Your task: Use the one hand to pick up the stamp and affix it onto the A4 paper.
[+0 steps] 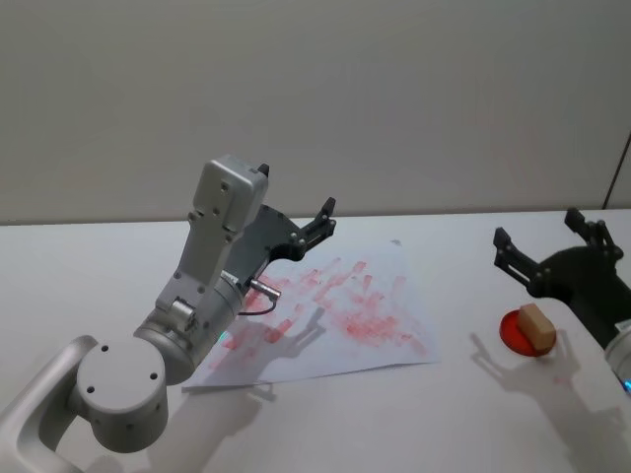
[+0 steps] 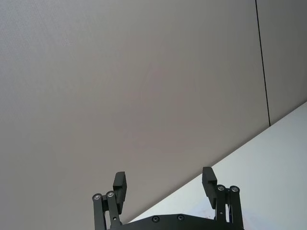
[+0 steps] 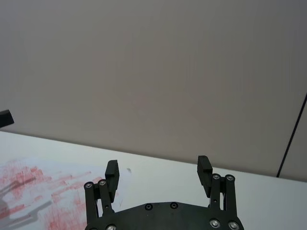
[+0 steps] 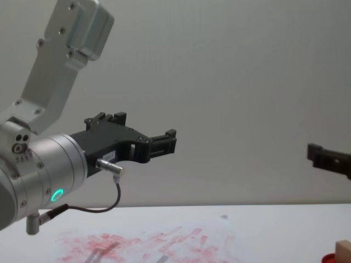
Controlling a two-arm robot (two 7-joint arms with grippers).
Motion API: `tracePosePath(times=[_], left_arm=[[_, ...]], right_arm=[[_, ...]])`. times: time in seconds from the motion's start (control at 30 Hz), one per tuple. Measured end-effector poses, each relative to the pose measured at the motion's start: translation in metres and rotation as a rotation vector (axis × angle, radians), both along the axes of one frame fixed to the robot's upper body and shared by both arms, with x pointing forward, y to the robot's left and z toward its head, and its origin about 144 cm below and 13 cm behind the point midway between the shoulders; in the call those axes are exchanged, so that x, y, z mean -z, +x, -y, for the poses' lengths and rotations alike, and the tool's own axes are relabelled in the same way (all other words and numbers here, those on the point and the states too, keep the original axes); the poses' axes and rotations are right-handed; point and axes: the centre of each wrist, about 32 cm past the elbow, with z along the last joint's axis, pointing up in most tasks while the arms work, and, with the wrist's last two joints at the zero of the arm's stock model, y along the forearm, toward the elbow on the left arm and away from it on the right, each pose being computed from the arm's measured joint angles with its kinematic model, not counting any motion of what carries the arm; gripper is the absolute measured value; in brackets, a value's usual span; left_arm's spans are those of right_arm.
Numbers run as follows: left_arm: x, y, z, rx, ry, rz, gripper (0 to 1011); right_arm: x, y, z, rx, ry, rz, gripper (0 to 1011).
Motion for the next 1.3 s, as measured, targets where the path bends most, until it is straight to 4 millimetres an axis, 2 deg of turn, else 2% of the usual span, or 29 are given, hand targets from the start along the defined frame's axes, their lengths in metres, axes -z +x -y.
tracePosePath(times=[0.37, 0.6, 0.9, 1.3], left_arm=[[0.0, 0.0, 0.0, 0.0, 0.0, 0.0, 1001], [0.0, 0.0, 0.0, 0.0, 0.0, 0.0, 1001], [0.0, 0.0, 0.0, 0.0, 0.0, 0.0, 1001], [0.0, 0.0, 0.0, 0.0, 0.0, 0.0, 1001]], right_arm=[[0.004, -0.022, 0.014, 0.072, -0.027, -0.12, 1001], [0.008, -0.029, 0.02, 0.105, -0.052, -0.189, 1001], [0.014, -0.025, 0.021, 0.104, -0.076, -0.253, 1001], [0.024, -0.008, 0.016, 0.079, -0.116, -0.338, 1001]])
